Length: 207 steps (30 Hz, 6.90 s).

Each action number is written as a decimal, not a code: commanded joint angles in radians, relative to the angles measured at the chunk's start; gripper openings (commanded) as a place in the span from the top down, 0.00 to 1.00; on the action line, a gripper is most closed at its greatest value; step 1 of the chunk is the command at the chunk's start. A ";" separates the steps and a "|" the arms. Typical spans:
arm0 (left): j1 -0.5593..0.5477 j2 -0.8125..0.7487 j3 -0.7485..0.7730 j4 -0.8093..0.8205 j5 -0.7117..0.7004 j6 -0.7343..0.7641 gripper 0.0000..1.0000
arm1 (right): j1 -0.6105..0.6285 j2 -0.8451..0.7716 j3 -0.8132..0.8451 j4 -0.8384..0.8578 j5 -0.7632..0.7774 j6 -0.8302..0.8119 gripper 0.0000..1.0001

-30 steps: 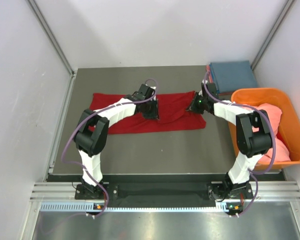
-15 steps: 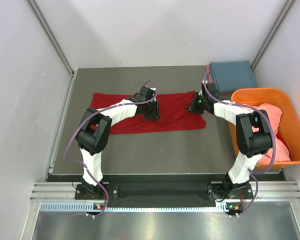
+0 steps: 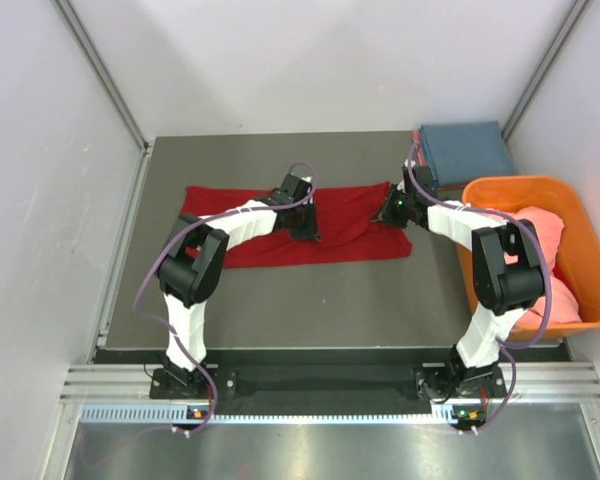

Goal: Fold and stack the t-shirts
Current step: Fold the tshirt

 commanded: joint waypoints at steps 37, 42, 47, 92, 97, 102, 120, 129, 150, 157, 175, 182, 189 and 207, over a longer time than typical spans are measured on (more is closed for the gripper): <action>0.137 0.271 0.546 -0.110 0.164 -0.411 0.80 | -0.077 0.093 0.195 0.005 -0.030 0.030 0.83; 0.197 0.285 0.525 -0.080 0.224 -0.486 0.77 | -0.084 0.111 0.240 -0.049 -0.044 -0.017 0.79; 0.200 0.239 0.522 -0.142 0.139 -0.329 0.72 | -0.089 0.064 0.197 -0.095 -0.045 -0.105 0.75; 0.160 0.254 0.379 -0.041 0.247 0.093 0.70 | -0.066 0.099 0.082 -0.017 -0.199 -0.269 0.72; 0.160 0.219 0.315 -0.015 0.207 0.066 0.74 | -0.063 0.099 0.062 0.012 -0.205 -0.251 0.73; 0.158 0.182 0.258 -0.001 0.190 0.063 0.75 | -0.063 0.096 0.024 0.049 -0.199 -0.242 0.78; 0.160 0.142 0.351 -0.029 0.119 0.159 0.66 | -0.063 0.038 -0.014 0.103 -0.166 -0.219 1.00; 0.160 0.194 0.397 -0.024 0.130 0.196 0.66 | -0.063 0.045 -0.008 0.103 -0.171 -0.209 1.00; 0.155 0.228 0.319 0.045 0.266 0.172 0.93 | -0.063 0.002 -0.043 0.152 -0.097 -0.114 1.00; 0.155 0.182 0.270 0.037 0.256 0.158 1.00 | -0.063 -0.047 -0.091 0.152 -0.011 -0.085 1.00; 0.155 0.153 0.215 0.031 0.254 0.155 0.84 | -0.057 -0.059 -0.116 0.152 -0.013 -0.080 0.80; 0.155 0.145 0.284 -0.007 0.227 0.164 0.76 | -0.057 -0.009 0.036 0.063 0.010 -0.177 0.75; 0.180 0.168 0.393 -0.106 0.155 0.149 0.73 | -0.057 0.091 0.153 0.005 0.022 -0.226 0.73; 0.365 0.188 0.298 -0.112 0.112 0.117 0.72 | -0.054 0.173 0.181 0.052 0.021 -0.225 1.00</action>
